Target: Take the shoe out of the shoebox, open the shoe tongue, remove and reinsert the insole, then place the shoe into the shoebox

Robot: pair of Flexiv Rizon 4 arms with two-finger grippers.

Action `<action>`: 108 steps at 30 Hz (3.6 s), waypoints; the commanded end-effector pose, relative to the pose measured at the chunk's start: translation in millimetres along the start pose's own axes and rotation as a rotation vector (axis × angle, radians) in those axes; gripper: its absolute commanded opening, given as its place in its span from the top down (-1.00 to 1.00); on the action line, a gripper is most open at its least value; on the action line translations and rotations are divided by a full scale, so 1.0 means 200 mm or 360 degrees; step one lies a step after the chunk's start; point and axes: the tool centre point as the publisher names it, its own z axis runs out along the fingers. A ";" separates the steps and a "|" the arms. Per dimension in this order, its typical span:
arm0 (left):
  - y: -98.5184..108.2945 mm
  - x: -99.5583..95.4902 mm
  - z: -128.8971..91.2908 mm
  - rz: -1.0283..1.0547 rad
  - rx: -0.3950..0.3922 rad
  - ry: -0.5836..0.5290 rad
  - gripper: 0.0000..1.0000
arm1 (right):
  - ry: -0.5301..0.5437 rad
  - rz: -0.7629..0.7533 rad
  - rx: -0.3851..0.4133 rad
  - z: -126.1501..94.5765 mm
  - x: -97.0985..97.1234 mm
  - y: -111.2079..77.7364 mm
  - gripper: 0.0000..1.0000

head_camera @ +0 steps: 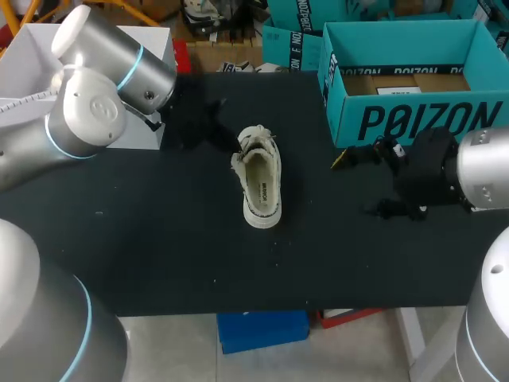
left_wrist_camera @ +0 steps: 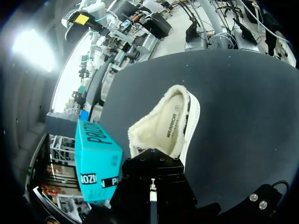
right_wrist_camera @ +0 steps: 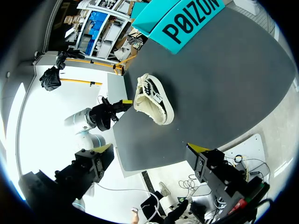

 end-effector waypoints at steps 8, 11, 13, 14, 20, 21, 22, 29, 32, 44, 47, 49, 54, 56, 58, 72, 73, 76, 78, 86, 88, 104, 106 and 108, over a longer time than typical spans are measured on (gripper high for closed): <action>0.01 0.01 0.13 0.0016 0.0031 0.0056 1.00 | 0.0000 0.0000 -0.0002 0.01 0.00 0.00 -1.00; 0.01 0.02 0.14 0.0009 0.0039 0.0065 1.00 | 0.0000 0.0000 -0.0002 0.01 0.00 0.00 -1.00; 0.01 0.02 0.15 0.0004 0.0043 0.0068 1.00 | 0.0000 0.0000 -0.0002 0.01 0.00 0.00 -1.00; 0.01 0.03 0.15 0.0002 0.0046 0.0070 1.00 | 0.0000 0.0000 -0.0002 0.01 0.00 0.00 -1.00; 0.00 0.02 0.18 -0.0002 0.0064 0.0074 1.00 | 0.0000 0.0000 -0.0002 0.01 0.00 0.00 -1.00; 0.00 0.02 0.18 -0.0001 0.0069 0.0073 1.00 | 0.0000 0.0000 -0.0002 0.01 0.00 0.00 -1.00; 0.00 0.02 0.19 -0.0001 0.0079 0.0074 1.00 | 0.0000 0.0000 -0.0002 0.01 0.00 0.00 -1.00; -0.03 -0.01 0.19 0.0019 0.0140 0.0057 1.00 | 0.0000 0.0000 -0.0002 0.01 0.00 0.00 -1.00; -0.02 -0.02 0.12 0.0019 0.0157 0.0026 1.00 | 0.0000 0.0000 -0.0002 0.01 0.00 0.00 -1.00; 0.03 -0.02 -0.05 -0.0002 0.0233 -0.0076 1.00 | 0.0000 0.0000 -0.0002 0.01 0.00 0.00 -1.00; 0.06 -0.03 -0.01 -0.0012 0.0248 -0.0087 1.00 | 0.0000 0.0000 -0.0002 0.01 0.00 0.00 -1.00; 0.06 -0.05 0.03 -0.0003 0.0276 -0.0091 1.00 | 0.0000 0.0000 -0.0002 0.01 0.00 0.00 -1.00; 0.06 -0.10 0.12 0.0035 0.0339 -0.0055 1.00 | 0.0000 0.0000 -0.0002 0.01 0.00 0.00 -1.00; 0.08 -0.11 0.16 0.0035 0.0351 -0.0038 1.00 | 0.0000 0.0000 -0.0002 0.01 0.00 0.00 -1.00; 0.08 -0.11 0.18 0.0037 0.0352 -0.0021 1.00 | 0.0000 0.0000 -0.0002 0.01 0.00 0.00 -1.00; 0.01 0.03 0.25 0.0012 0.0408 0.0098 1.00 | 0.0000 0.0000 -0.0002 0.01 0.00 0.00 -1.00; 0.00 0.04 0.25 0.0007 0.0410 0.0103 1.00 | 0.0000 0.0000 -0.0002 0.01 0.00 0.00 -1.00; -0.01 0.06 0.24 -0.0004 0.0410 0.0112 1.00 | 0.0000 0.0000 -0.0002 0.01 0.00 0.00 -1.00; 0.00 0.07 0.22 -0.0012 0.0398 0.0104 1.00 | 0.0000 0.0000 -0.0002 0.01 0.00 0.00 -1.00; 0.02 0.01 0.09 -0.0004 0.0328 0.0025 1.00 | 0.0000 0.0000 -0.0002 0.01 0.00 0.00 -1.00; 0.02 0.00 0.05 -0.0006 0.0314 0.0006 1.00 | 0.0000 0.0000 -0.0002 0.01 0.00 0.00 -1.00; 0.00 0.01 -0.22 0.0054 0.0067 0.0297 -0.44 | 0.0000 0.0000 -0.0002 0.01 0.00 0.00 -1.00; -0.01 0.01 -0.27 0.0060 0.0019 0.0343 -1.00 | 0.0000 0.0000 -0.0002 0.01 0.00 0.00 -1.00; -0.02 0.02 -0.32 0.0057 -0.0011 0.0387 -1.00 | 0.0000 0.0000 -0.0002 0.01 0.00 0.00 -1.00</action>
